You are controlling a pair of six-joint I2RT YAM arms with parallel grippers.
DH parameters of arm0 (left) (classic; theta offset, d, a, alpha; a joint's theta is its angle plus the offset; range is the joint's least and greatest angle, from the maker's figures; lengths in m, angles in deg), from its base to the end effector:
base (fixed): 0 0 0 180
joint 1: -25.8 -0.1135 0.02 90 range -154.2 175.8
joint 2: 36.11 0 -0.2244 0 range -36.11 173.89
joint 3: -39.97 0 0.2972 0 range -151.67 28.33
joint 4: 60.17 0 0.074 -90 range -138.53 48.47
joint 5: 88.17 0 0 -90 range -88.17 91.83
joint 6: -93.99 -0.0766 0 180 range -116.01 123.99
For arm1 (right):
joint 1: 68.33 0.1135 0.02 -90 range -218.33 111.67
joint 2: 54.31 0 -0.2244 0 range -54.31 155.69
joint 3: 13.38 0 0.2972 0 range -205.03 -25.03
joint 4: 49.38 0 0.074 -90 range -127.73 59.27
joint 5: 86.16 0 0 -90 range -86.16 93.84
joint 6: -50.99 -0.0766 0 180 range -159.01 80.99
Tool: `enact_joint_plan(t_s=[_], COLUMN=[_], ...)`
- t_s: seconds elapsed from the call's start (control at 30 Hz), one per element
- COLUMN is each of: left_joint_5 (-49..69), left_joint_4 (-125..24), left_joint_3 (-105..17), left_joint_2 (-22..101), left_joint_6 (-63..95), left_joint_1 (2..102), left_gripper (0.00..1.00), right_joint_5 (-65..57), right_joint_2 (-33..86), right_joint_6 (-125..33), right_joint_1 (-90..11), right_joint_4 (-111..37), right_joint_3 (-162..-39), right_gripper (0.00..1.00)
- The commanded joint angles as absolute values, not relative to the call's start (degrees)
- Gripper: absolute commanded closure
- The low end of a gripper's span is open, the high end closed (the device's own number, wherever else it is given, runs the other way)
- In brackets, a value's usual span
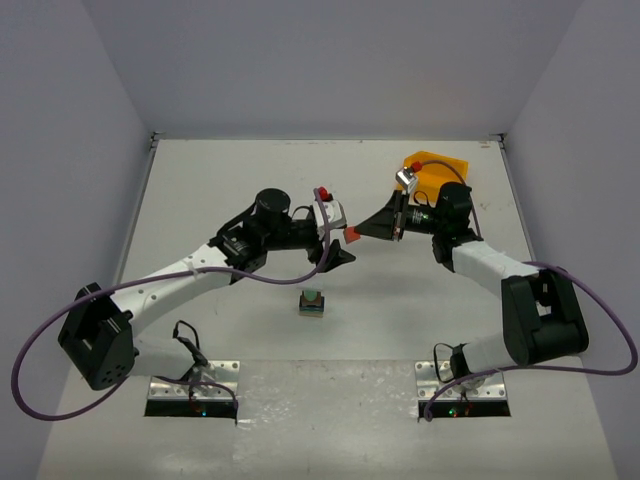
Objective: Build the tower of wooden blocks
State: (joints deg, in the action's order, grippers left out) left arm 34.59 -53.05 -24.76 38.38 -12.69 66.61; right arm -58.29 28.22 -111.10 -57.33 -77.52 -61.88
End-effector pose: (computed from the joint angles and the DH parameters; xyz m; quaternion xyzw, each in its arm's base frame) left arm 0.2646 -0.2832 0.2392 0.5179 0.5949 -0.3410 0.5115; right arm 0.3271 0.1326 0.1584 0.0256 0.7234 0.6673 0.1753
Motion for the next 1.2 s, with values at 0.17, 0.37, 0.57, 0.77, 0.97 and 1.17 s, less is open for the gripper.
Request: enact_joint_plan(t_s=[0.17,0.37,0.57,0.77,0.97,1.17], left_joint_5=[35.3,35.4,31.9,32.5,35.5,34.9], left_joint_4=[-57.7,-57.7,-56.9,-57.0,-58.7,-58.8], left_joint_3=[-28.2,-28.1,-28.3,-28.6,-27.5,-27.0], left_joint_2=[40.2,40.6,41.7,41.5,40.2,40.4], left_joint_6=[-12.7,-12.8,-12.8,-12.5,-12.5,-12.5], left_joint_1=[66.6,66.6,66.7,66.7,66.7,66.6], left_gripper=[0.43,0.45,0.44,0.51,0.53,0.67], right_joint_5=[-59.8,-59.8,-59.9,-60.0,-60.2,-60.1], right_joint_2=[28.4,28.6,28.5,28.6,29.3,29.2], right_joint_6=[-112.0,-112.8,-113.4,-113.2,-113.1,-113.4], right_joint_1=[-57.5,-57.4,-57.5,-57.4,-57.4,-57.5], right_joint_4=[-81.9,-82.3,-83.0,-83.0,-83.0,-83.0], right_joint_3=[-61.7,-61.6,-61.5,-61.6,-61.8,-61.7], right_gripper=[1.00,1.00,1.00,1.00,1.00,1.00])
